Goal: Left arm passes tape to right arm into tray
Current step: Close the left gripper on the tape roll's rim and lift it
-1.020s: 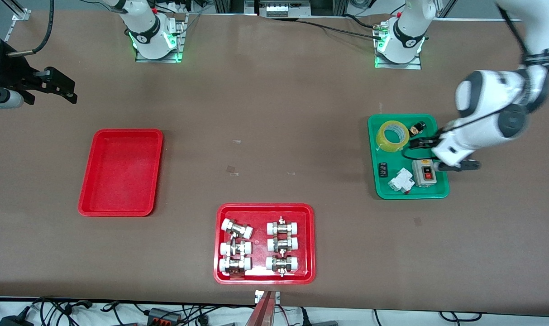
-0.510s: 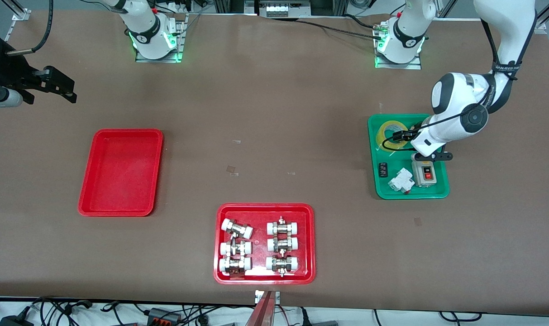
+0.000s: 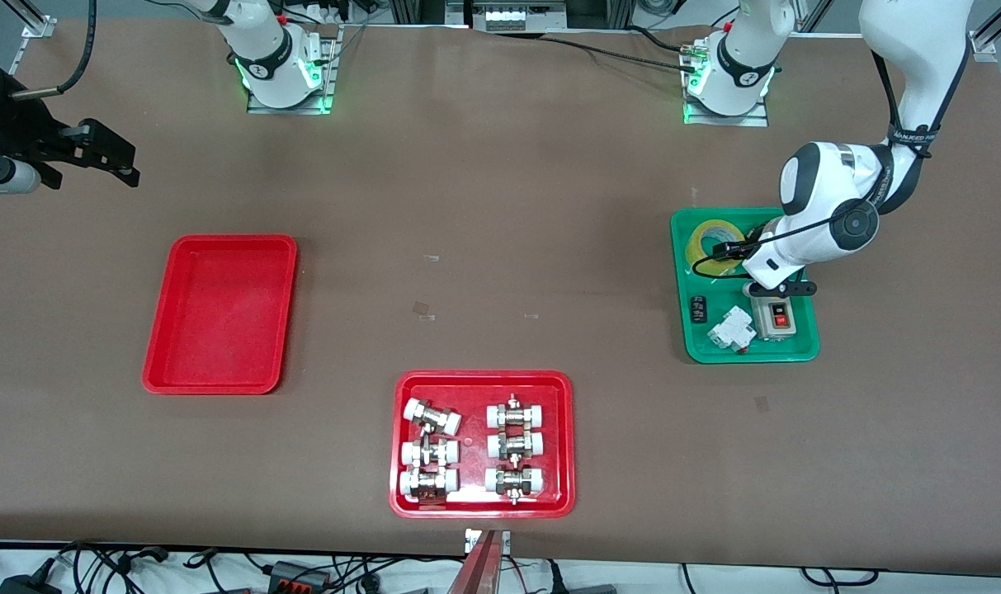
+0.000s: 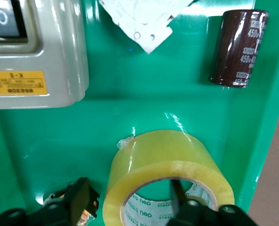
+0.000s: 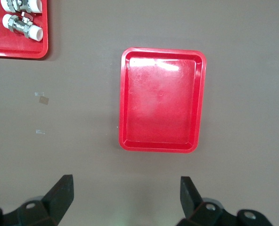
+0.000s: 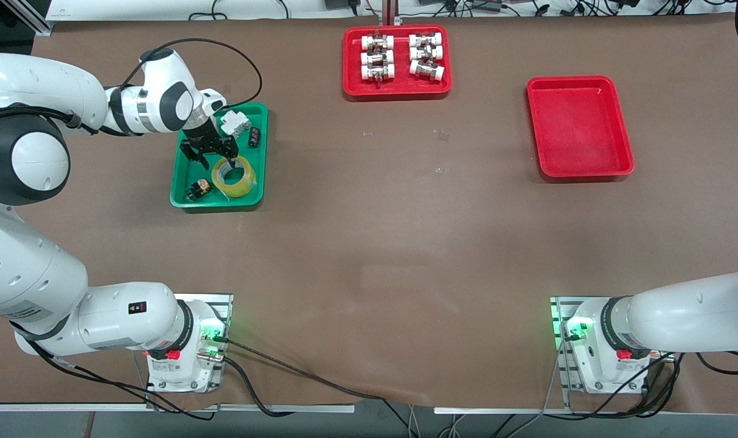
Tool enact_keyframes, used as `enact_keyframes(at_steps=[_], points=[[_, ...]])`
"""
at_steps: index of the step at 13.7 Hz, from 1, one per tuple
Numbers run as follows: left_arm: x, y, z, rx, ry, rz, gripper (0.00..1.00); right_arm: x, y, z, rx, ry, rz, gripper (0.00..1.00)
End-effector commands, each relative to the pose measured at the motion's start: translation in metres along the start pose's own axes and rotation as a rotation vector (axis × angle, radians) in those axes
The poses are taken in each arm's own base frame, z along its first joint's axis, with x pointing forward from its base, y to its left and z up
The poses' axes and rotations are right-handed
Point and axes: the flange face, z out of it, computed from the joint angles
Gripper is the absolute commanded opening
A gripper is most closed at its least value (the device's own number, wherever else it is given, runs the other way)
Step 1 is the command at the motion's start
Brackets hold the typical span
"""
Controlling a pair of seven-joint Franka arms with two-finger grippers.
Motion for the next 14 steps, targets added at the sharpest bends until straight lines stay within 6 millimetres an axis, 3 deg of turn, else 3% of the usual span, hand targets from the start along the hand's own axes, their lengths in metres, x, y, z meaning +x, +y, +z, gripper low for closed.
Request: enact_keyframes(at_steps=[1,3,5,6,8,9,11,12,14], points=[[0.001,-0.001,0.000,0.011,0.010,0.022,0.41,0.000,-0.002,-0.004,0.005,0.008,0.012,1.00],[0.001,-0.001,0.000,0.045,0.014,0.058,0.29,0.000,-0.003,-0.004,0.004,0.008,0.011,1.00],[-0.002,0.000,-0.001,0.051,-0.015,0.063,0.06,0.000,-0.003,-0.004,0.002,0.007,0.011,1.00],[-0.003,0.001,-0.008,0.056,-0.027,0.061,0.01,0.000,-0.003,-0.004,0.002,0.007,0.011,1.00],[0.002,0.003,-0.036,0.066,-0.051,0.057,0.01,0.000,-0.003,-0.004,0.002,0.007,0.011,1.00],[0.007,0.004,-0.064,0.073,-0.066,0.060,0.01,0.001,-0.003,-0.003,0.002,0.005,0.011,1.00],[0.022,0.007,-0.151,0.083,-0.130,0.064,0.01,0.001,-0.003,-0.003,0.000,0.005,0.011,1.00],[0.023,0.012,-0.193,0.086,-0.183,0.085,0.01,0.001,-0.003,-0.003,-0.001,0.005,0.011,1.00],[0.016,0.023,-0.257,0.064,-0.203,0.098,0.01,0.002,-0.003,-0.002,0.000,0.002,0.007,1.00]])
